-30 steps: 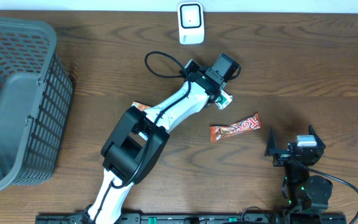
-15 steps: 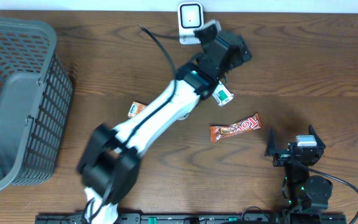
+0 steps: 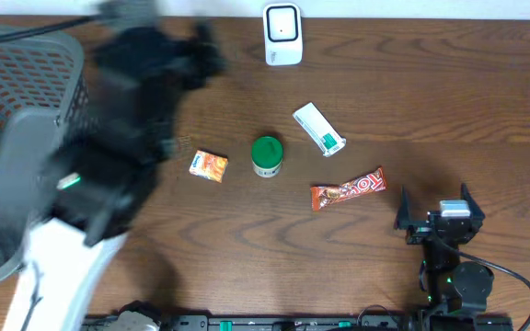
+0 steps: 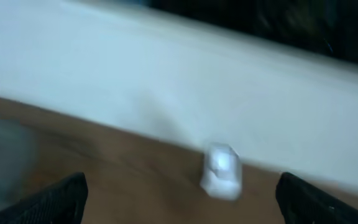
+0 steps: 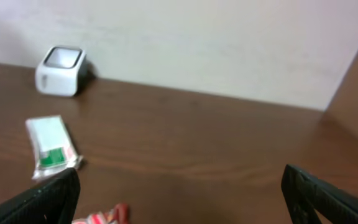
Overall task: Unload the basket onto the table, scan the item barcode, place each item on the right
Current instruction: 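Retract the left arm and reach the right gripper to the Panadol box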
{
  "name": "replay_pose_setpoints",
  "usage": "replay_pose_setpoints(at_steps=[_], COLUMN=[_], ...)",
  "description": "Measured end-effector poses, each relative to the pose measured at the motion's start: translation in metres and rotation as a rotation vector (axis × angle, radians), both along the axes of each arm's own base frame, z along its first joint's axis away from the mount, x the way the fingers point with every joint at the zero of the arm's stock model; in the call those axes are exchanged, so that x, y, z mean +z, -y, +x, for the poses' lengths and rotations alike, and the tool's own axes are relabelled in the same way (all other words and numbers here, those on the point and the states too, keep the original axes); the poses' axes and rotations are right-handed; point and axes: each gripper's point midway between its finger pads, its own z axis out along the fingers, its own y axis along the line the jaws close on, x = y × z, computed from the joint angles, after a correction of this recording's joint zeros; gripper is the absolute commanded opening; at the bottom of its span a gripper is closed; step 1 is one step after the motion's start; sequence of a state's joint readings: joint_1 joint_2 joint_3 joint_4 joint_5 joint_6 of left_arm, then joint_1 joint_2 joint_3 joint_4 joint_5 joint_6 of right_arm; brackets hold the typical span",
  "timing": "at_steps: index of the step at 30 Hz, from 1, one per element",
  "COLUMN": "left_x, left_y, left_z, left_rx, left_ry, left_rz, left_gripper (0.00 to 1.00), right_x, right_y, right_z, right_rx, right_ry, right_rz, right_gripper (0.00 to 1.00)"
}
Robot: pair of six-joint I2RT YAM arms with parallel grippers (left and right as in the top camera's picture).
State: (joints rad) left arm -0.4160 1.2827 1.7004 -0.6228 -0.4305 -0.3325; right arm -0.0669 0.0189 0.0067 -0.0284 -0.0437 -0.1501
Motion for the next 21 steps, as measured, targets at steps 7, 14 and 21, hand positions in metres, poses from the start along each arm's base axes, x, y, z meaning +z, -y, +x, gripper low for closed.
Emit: replay_pose_setpoints(at_steps=[7, 14, 21], left_x=[0.112, 0.133, 0.087], left_y=[-0.126, -0.137, -0.123], left_z=[-0.106, -0.167, -0.151], left_rx=[0.269, 0.284, 0.169], left_ry=[0.359, 0.403, 0.293], left_rz=[0.083, 0.358, 0.429], left_gripper=[0.97, 0.97, 0.97], right_x=[0.022, 0.033, 0.066], right_y=[-0.013, -0.051, -0.077], right_z=[0.000, 0.006, 0.060], right_rx=[0.075, 0.289, 0.362], right_ry=[0.087, -0.029, -0.428], right_rz=[0.142, 0.334, 0.299], right_gripper=[0.99, 0.99, 0.99])
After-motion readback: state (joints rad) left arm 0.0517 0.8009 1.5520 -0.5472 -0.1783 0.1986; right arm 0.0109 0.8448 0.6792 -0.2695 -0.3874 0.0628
